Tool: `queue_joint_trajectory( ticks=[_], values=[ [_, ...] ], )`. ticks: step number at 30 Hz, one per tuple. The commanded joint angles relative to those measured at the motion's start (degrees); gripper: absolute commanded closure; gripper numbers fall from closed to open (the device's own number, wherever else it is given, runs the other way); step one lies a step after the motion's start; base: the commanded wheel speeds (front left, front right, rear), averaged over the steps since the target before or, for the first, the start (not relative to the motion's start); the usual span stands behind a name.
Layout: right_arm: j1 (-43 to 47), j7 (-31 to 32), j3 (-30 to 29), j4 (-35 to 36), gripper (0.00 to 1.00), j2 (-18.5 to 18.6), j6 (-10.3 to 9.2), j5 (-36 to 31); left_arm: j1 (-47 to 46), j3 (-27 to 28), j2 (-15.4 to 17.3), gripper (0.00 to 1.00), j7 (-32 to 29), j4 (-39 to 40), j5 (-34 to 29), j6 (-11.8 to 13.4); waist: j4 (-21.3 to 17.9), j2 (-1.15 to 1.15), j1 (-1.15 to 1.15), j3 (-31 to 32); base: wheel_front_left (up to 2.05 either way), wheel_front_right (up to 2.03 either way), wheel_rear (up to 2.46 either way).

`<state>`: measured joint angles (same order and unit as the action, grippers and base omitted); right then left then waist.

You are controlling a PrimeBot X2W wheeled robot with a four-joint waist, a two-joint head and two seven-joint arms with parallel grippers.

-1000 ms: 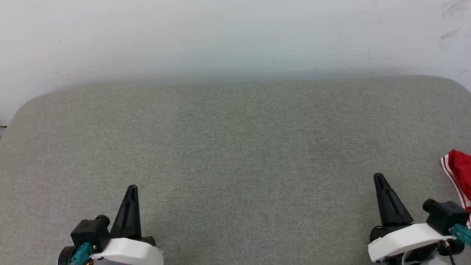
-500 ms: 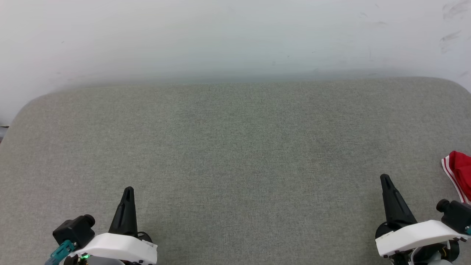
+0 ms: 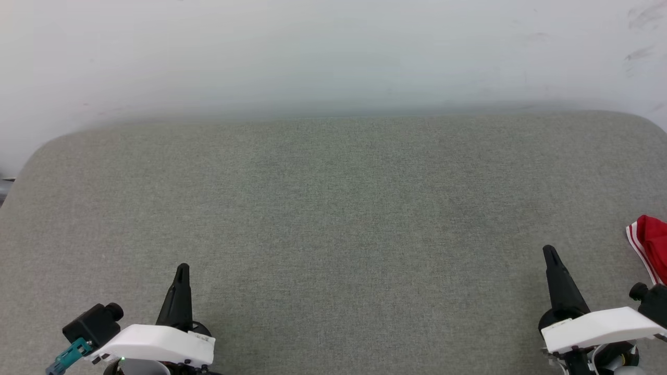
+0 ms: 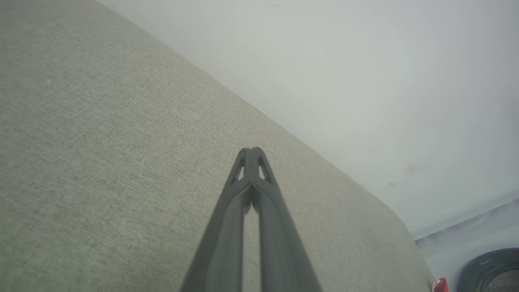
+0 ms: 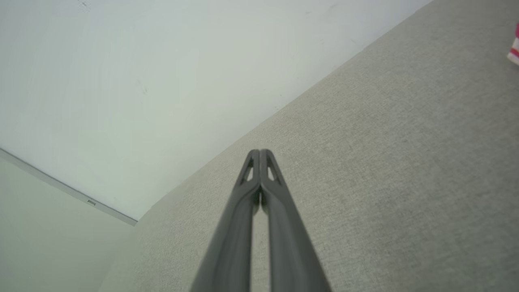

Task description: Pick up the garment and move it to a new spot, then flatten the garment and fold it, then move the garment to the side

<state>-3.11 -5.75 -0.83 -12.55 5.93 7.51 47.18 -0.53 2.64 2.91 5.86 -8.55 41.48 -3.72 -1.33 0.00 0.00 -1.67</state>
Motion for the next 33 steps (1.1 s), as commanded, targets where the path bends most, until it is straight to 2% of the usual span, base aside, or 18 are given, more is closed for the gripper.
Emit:
queue_joint_trajectory(
  ticks=[1, 33],
  values=[
    [-1.5, 0.3, -0.3, 0.6, 1.00, -0.1, 0.00, 1.3, -1.6, 0.4, 0.0, 1.00, -0.2, 0.5, 1.4, -0.4, 0.0, 0.00, 0.00, 0.0, 0.00, 0.00, 0.00],
    [-2.4, 5.7, -2.7, -0.3, 1.00, -1.4, -0.02, 21.4, -3.7, 2.1, 0.0, 1.00, -5.8, -2.2, 23.9, -1.9, 0.5, 0.00, 0.00, 0.5, 0.00, 0.00, 0.00]
  ],
)
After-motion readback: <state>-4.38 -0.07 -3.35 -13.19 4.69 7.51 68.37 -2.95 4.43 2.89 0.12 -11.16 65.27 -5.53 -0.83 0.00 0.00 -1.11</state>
